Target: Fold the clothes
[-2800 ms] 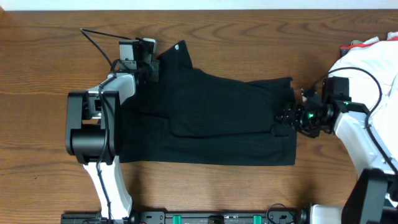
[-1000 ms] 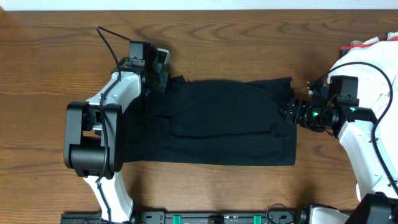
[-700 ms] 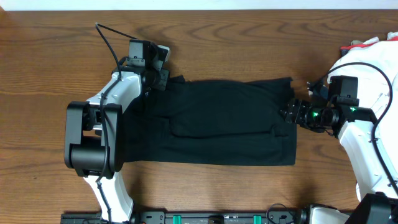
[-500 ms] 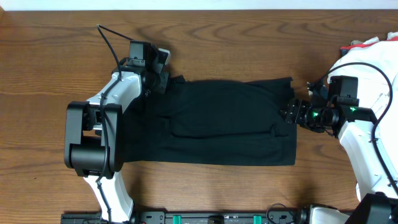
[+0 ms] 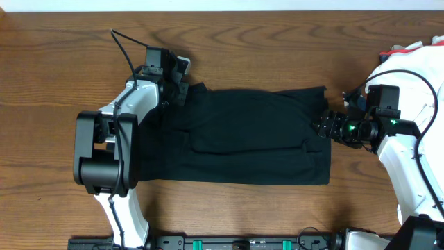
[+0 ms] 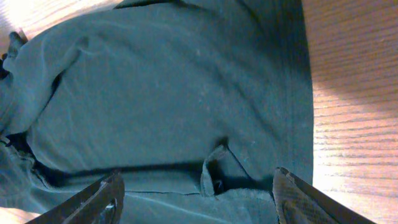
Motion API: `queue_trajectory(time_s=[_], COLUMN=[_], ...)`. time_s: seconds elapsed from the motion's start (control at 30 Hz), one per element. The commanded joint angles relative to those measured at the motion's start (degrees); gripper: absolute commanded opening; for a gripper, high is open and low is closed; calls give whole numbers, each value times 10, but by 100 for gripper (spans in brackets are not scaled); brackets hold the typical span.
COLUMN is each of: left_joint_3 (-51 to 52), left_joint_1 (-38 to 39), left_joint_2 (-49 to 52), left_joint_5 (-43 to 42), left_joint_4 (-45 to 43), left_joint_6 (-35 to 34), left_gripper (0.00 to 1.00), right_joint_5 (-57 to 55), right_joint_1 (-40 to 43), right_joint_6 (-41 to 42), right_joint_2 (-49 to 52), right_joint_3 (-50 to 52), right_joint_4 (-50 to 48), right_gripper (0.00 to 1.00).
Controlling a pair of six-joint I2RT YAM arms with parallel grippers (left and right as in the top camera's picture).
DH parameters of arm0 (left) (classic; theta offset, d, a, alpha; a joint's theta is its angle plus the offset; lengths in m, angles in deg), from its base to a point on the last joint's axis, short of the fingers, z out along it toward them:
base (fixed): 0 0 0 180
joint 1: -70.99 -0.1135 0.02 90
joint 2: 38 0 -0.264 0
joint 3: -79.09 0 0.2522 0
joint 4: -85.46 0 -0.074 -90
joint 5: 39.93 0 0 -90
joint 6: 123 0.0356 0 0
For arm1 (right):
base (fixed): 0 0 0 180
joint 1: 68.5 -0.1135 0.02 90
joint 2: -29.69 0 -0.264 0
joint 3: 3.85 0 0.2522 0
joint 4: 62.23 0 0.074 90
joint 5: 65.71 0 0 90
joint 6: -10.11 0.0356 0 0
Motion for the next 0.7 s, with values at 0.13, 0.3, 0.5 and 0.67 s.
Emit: queue_trajectory(time_s=[0.13,0.3,0.5,0.67], left_joint_3=[-31,-63,-63,-62], left_joint_1=[-2,-2,-2,3], left_joint_2=[-31,-97,-160,-149], left_joint_5=[-5,-6,-6,-6], left_joint_4=[1,14,34,79], left_joint_6=[2,-12,-16,-4], left_gripper=[6,6,6,9], right_joint_5=[0,0,0,0], right_joint_1=[1,1,1,1], right_joint_6=[-10,-10,-10,-10], right_joint_2=[-7,-7,-7,-7], right_joint_3=[-7,-7,-7,-7], right_joint_4=[1,0,0,0], right_gripper=[74,75,75,75])
